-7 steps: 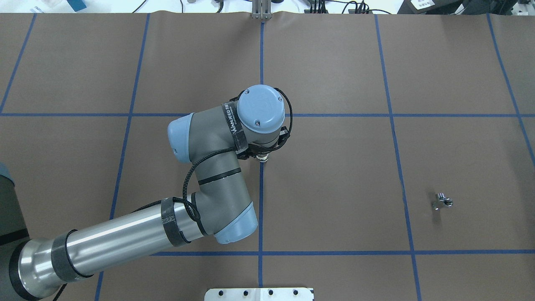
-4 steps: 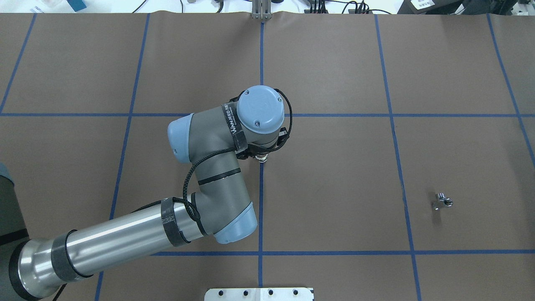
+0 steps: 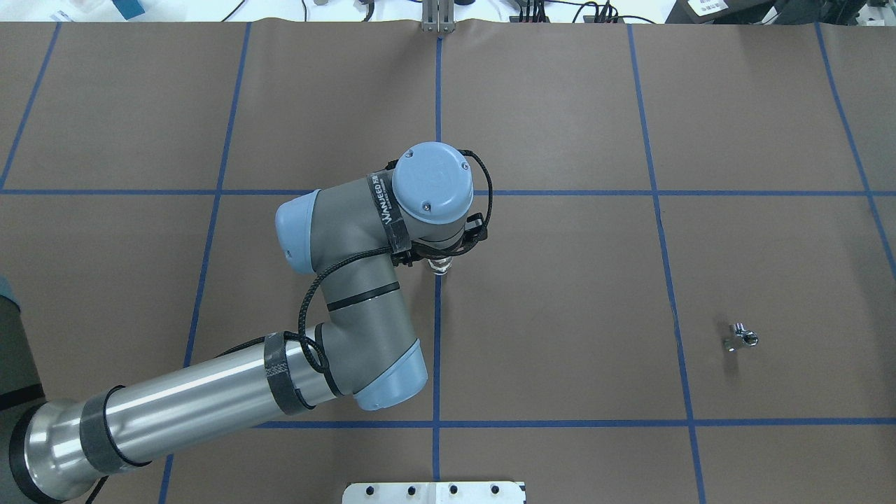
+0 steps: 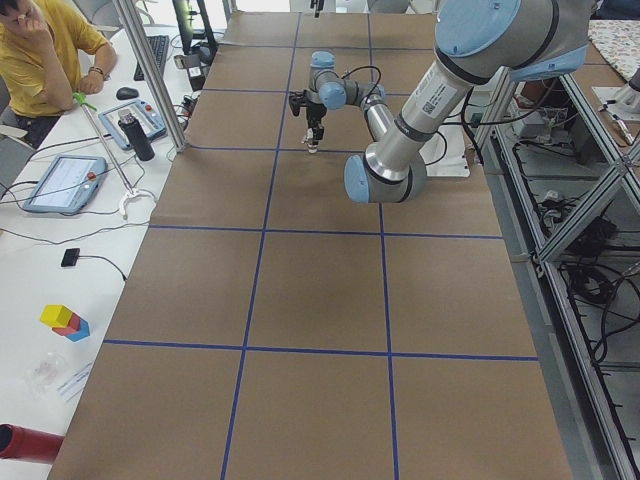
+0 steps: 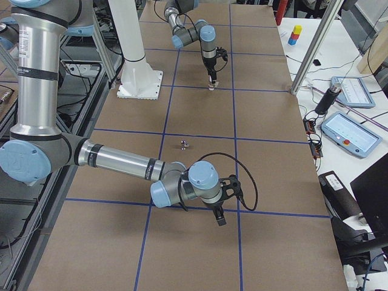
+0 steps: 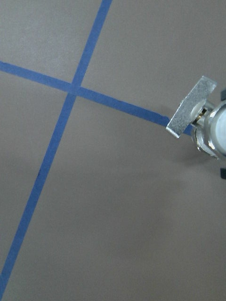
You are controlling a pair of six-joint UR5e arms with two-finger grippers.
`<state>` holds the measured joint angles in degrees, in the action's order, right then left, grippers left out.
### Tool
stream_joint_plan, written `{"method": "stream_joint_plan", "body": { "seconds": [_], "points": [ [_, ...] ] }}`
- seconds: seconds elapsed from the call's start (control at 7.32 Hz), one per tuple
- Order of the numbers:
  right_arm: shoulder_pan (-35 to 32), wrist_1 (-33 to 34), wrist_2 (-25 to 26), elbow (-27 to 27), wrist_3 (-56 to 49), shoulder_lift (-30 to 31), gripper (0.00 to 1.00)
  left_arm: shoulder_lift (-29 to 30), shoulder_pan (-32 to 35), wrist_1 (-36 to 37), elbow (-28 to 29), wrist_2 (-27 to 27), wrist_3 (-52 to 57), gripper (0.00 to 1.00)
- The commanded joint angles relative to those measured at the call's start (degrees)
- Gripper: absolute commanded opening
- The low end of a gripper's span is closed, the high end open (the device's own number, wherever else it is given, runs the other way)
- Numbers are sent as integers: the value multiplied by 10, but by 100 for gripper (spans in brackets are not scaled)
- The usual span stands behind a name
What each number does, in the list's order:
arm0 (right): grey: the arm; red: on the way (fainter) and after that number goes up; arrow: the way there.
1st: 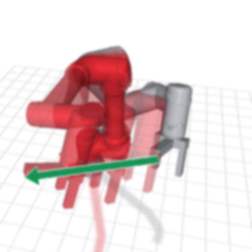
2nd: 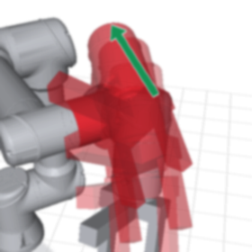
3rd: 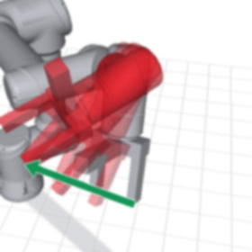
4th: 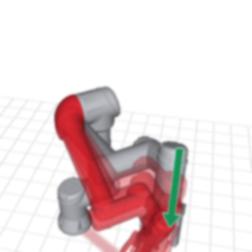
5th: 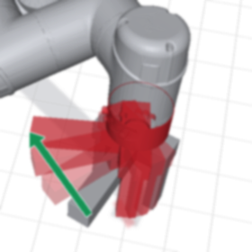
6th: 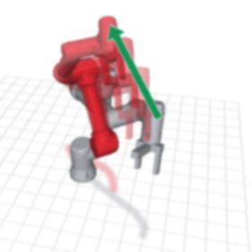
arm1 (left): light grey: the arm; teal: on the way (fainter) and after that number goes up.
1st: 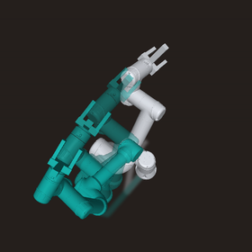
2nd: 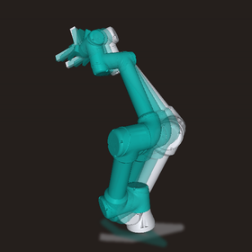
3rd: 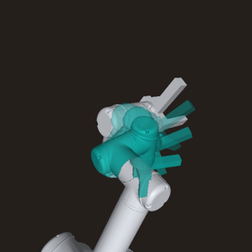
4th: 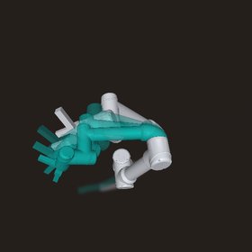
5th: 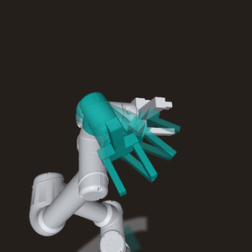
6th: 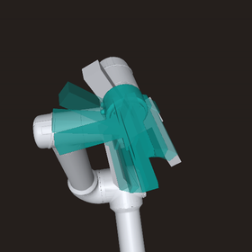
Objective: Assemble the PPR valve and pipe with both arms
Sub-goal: 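Set the valve upright, open the left gripper and withdraw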
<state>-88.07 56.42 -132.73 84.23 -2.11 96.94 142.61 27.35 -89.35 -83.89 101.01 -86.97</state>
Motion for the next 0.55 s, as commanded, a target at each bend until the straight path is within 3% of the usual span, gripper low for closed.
{"method": "stream_joint_plan", "body": {
  "seconds": [0.0,0.41],
  "points": [
    [0,-2,-2,0,0,1,100,-35,5,50,-92,3,61,100],
    [5,-4,-8,7,63,1,100,-160,36,201,-336,5,230,100]
  ]
}}
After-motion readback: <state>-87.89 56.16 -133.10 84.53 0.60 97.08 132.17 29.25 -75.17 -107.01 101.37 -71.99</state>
